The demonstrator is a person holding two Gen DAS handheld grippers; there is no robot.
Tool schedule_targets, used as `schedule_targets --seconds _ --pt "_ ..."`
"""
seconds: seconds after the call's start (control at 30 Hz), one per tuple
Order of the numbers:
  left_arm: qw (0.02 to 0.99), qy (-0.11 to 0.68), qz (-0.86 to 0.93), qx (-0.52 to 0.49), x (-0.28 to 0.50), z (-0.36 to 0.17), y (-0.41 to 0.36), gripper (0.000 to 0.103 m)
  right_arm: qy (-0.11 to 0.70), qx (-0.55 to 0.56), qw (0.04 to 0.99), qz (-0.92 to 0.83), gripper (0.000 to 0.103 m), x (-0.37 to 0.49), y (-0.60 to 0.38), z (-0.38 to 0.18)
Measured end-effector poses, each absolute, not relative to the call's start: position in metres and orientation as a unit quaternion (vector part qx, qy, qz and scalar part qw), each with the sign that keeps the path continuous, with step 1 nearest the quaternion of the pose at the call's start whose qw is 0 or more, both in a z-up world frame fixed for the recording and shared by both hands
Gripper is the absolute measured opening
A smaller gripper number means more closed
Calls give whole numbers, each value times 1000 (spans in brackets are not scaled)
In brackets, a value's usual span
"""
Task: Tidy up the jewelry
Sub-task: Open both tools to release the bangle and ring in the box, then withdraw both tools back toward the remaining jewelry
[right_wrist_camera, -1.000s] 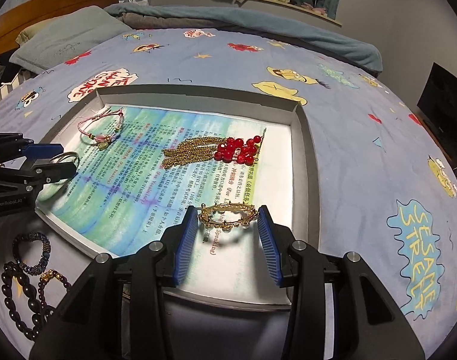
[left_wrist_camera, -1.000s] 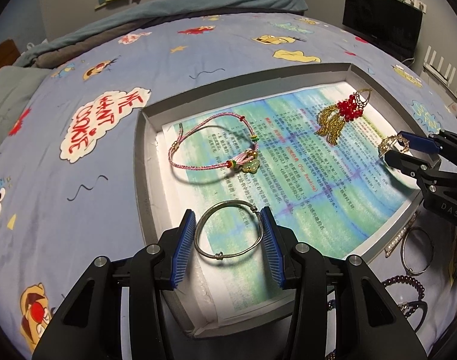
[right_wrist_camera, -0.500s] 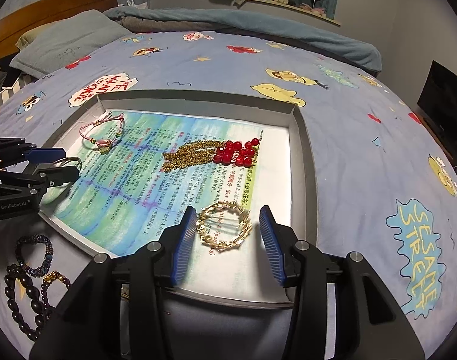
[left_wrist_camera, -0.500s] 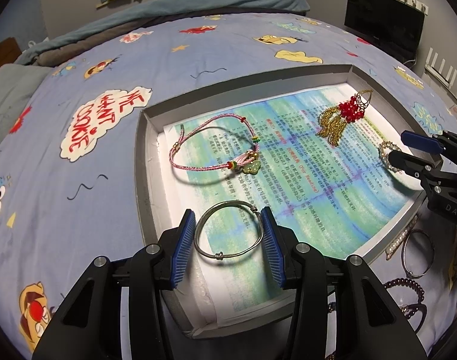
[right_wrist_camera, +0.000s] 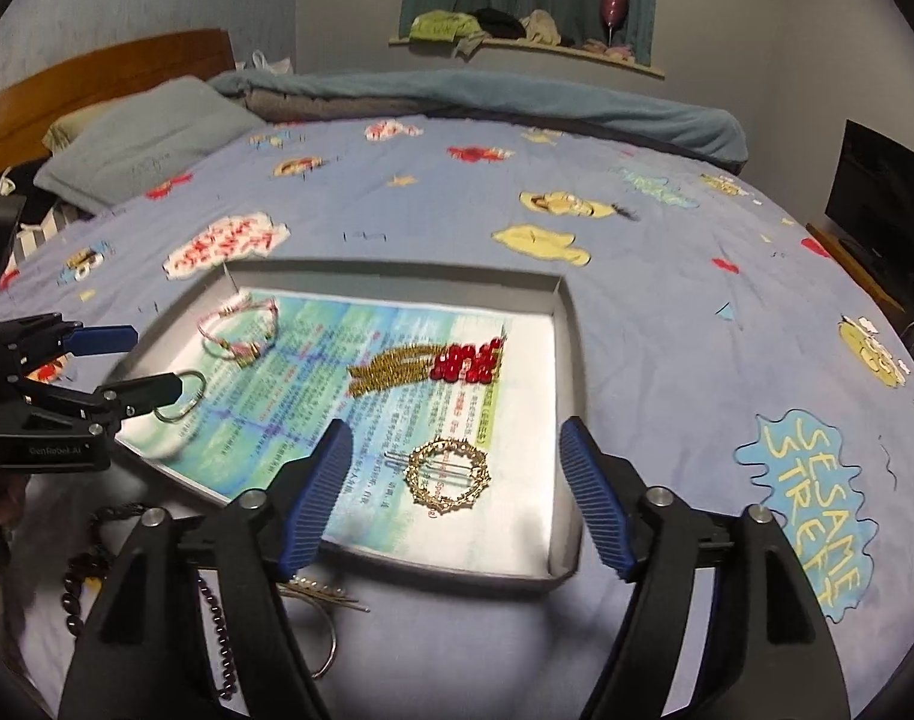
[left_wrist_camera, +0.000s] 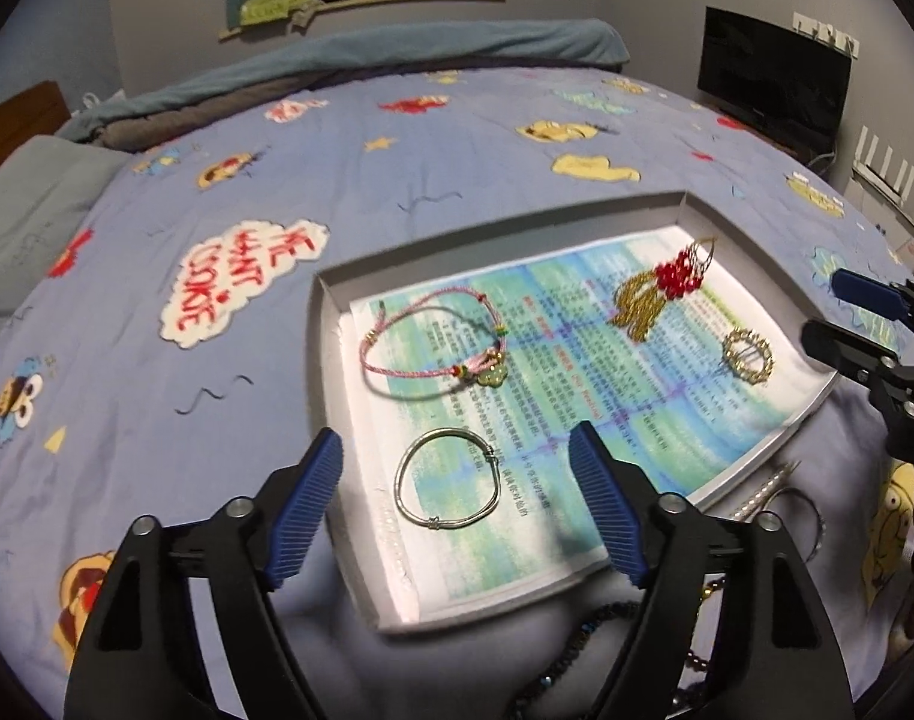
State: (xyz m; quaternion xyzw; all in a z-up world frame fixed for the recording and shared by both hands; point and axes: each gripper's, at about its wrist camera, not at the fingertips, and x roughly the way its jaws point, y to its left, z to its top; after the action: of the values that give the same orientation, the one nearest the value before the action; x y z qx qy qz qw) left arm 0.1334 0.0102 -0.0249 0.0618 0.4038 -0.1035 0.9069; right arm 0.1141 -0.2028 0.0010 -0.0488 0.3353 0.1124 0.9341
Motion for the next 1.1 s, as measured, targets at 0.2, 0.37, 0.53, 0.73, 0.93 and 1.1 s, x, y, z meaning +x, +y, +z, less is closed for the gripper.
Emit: schedule_targets --seconds 0.2,0.37,0.53,0.73,0.93,1.1 --pt "918 380 -97 56 110 -3 10 87 310 -33 943 114 90 95 -212 21" --pt "926 359 -101 57 86 16 6 88 299 -28 946 118 91 80 -214 30" --pt "931 345 -99 66 67 32 6 89 290 -30 948 128 92 62 -216 45" --pt "930 351 -87 68 41 37 21 89 292 -28 947 133 94 38 -227 56" --pt "929 357 -72 71 13 33 36 89 306 -36 942 132 94 16 -229 47" --pt "926 364 -71 66 -9 17 43 89 319 -26 937 142 94 -6 -221 30"
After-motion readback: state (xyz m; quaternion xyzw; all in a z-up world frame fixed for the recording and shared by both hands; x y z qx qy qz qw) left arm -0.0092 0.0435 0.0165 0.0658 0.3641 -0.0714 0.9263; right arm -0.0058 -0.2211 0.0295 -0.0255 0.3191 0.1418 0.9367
